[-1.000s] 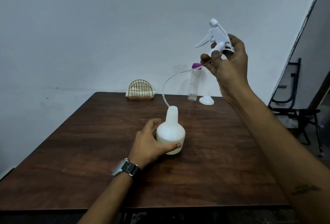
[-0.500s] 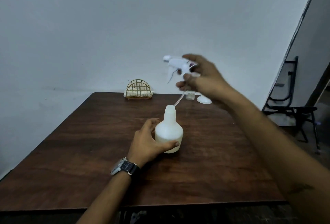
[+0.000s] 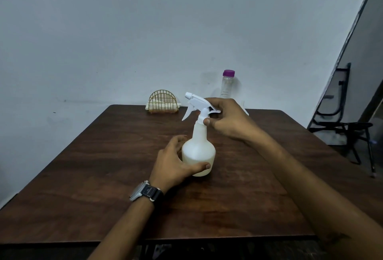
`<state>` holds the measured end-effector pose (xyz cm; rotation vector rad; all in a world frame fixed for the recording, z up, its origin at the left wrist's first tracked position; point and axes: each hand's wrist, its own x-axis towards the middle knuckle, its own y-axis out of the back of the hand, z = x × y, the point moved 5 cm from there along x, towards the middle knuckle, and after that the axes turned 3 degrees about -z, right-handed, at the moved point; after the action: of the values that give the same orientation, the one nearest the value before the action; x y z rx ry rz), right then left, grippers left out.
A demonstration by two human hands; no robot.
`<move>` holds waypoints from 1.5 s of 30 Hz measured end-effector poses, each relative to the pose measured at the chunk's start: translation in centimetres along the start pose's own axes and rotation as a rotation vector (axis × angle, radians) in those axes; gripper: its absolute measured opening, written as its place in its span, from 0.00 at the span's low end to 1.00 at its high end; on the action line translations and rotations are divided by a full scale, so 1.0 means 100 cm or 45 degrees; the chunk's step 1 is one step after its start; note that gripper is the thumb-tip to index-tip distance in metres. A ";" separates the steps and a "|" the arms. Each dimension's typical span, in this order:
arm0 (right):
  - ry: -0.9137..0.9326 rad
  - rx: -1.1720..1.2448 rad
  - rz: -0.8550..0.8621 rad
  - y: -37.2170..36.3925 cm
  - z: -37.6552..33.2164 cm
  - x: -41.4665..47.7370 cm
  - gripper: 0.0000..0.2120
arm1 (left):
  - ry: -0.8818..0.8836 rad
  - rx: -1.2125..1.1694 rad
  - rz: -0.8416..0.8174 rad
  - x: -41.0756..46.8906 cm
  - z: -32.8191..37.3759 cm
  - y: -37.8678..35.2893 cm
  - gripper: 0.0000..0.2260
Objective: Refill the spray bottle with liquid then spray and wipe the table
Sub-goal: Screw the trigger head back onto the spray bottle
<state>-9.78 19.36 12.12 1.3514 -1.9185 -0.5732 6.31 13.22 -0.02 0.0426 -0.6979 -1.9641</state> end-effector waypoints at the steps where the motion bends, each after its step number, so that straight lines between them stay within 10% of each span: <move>1: 0.009 -0.002 -0.028 -0.001 -0.001 0.001 0.23 | 0.002 0.000 -0.001 0.000 0.000 0.000 0.47; 18: -0.051 -0.002 0.105 -0.006 0.001 -0.009 0.53 | 0.000 0.005 -0.011 0.001 -0.003 -0.001 0.46; 30: 0.019 -0.103 0.036 -0.007 -0.004 -0.006 0.45 | -0.002 0.005 -0.003 0.000 -0.005 -0.002 0.46; 45: 0.024 -0.204 0.036 -0.002 -0.005 0.002 0.59 | 0.026 -0.019 0.004 -0.001 -0.003 -0.002 0.44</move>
<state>-9.29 19.11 12.38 1.2223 -1.8321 -0.6829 6.35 13.23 -0.40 0.0521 -0.6698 -1.9634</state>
